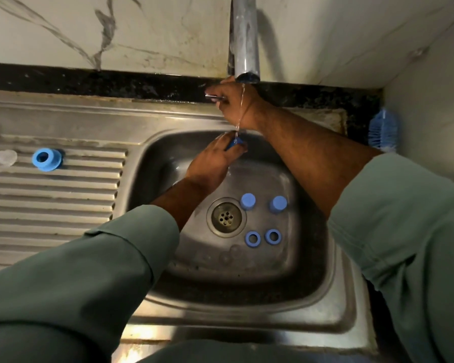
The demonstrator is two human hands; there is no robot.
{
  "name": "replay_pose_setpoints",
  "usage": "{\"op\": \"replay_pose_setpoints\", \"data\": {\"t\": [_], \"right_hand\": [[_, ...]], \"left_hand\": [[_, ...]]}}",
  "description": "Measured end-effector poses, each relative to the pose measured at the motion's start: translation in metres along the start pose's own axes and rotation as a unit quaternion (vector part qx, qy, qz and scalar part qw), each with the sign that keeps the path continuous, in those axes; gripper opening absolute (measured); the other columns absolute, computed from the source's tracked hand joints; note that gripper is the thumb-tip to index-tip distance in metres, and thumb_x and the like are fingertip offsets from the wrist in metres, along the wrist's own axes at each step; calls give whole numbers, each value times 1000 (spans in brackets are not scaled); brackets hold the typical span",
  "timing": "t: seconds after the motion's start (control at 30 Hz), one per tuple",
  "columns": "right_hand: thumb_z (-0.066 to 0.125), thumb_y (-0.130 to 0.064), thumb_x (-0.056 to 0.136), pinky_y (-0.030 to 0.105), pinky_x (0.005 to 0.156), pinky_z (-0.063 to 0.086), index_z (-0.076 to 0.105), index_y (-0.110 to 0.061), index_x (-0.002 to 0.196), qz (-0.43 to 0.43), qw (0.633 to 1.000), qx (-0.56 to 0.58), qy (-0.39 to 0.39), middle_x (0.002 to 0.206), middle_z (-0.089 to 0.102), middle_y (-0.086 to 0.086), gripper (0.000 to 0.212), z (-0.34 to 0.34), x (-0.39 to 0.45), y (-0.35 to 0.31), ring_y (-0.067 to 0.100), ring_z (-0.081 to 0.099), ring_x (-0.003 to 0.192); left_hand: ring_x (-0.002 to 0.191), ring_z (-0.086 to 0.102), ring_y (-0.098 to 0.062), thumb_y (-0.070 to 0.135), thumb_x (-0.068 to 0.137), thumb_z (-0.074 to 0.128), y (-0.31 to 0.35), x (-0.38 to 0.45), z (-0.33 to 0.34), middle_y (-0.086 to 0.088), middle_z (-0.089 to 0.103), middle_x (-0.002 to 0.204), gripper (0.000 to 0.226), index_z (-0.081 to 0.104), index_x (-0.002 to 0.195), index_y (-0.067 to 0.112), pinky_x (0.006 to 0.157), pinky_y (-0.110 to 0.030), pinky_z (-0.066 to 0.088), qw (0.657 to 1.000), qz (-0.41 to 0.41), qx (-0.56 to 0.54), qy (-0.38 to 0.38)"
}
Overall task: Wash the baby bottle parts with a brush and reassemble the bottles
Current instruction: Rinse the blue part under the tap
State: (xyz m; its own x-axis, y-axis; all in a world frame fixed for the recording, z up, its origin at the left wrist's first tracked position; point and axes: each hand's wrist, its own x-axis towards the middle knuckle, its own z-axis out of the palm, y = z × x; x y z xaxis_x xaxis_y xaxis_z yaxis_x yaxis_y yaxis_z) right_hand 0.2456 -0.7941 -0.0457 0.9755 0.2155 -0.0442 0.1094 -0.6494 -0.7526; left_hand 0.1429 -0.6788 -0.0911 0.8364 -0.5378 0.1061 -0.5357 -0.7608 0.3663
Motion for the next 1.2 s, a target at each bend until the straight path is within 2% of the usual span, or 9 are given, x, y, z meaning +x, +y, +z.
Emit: {"op": "replay_pose_setpoints", "data": {"t": [0.07,0.17,0.33,0.43,0.57,0.83,1.03,1.13,1.2], "right_hand": [[56,-3,91,14,99,39,61,-1,119,35,996,81,-11,119,62,16,29,-12,-1,-5,21,59,111],[58,0,89,28,94,51,63,-13,99,79,961,265,5,88,69,-6,17,-32,-21,-1,9,64,89],[49,7,91,8,72,46,55,-10,125,103,938,326,50,120,63,0,38,-30,-54,-4,-5,59,92],[56,-6,93,18,82,49,60,-6,122,151,933,290,149,112,65,4,29,-18,-76,-2,7,59,93],[62,-5,89,33,101,45,66,-4,112,190,967,129,107,112,67,14,24,8,-119,21,26,61,108],[61,-7,89,20,91,39,66,-6,115,95,995,9,5,117,66,10,26,18,-146,-11,23,60,110],[60,-4,89,27,90,47,68,-2,109,10,999,11,-48,112,68,14,22,52,-121,-72,26,63,103],[62,-4,87,43,91,51,71,-3,102,-2,998,25,-61,102,71,16,18,82,-107,-97,29,66,94],[63,-7,86,42,93,50,71,-7,104,1,997,24,-76,103,71,11,20,103,-96,-112,24,66,95]], "left_hand": [[124,51,-42,6,88,67,-3,-1,-1,-24,45,143,49,55,135,11,99,-47,49,1000,4,17,-6],[126,50,-37,14,92,64,-3,-2,-6,-18,43,146,52,49,142,16,104,-44,46,999,-32,-5,-21],[114,57,-31,18,88,70,6,-9,-38,-15,54,132,55,52,140,14,94,-40,51,993,-59,-67,81],[117,53,-23,13,86,71,14,-17,-53,-14,52,133,57,51,139,12,97,-30,46,974,-94,-112,172],[118,55,-25,23,80,78,16,-38,-43,-9,56,132,57,55,132,19,101,-37,46,968,-197,-31,-151],[117,56,-28,28,82,75,13,-84,-88,-6,52,134,57,50,133,22,95,-42,48,979,-196,6,-47],[104,57,-38,10,79,70,-52,-115,-148,-16,55,116,45,54,121,15,86,-45,47,969,-248,7,-3],[106,55,-39,7,79,69,-94,-127,-168,-16,54,117,51,54,127,16,88,-45,45,963,-267,38,-1],[111,52,-36,9,82,69,-120,-132,-176,-15,51,123,55,54,133,19,93,-44,43,962,-267,43,-30]]}}
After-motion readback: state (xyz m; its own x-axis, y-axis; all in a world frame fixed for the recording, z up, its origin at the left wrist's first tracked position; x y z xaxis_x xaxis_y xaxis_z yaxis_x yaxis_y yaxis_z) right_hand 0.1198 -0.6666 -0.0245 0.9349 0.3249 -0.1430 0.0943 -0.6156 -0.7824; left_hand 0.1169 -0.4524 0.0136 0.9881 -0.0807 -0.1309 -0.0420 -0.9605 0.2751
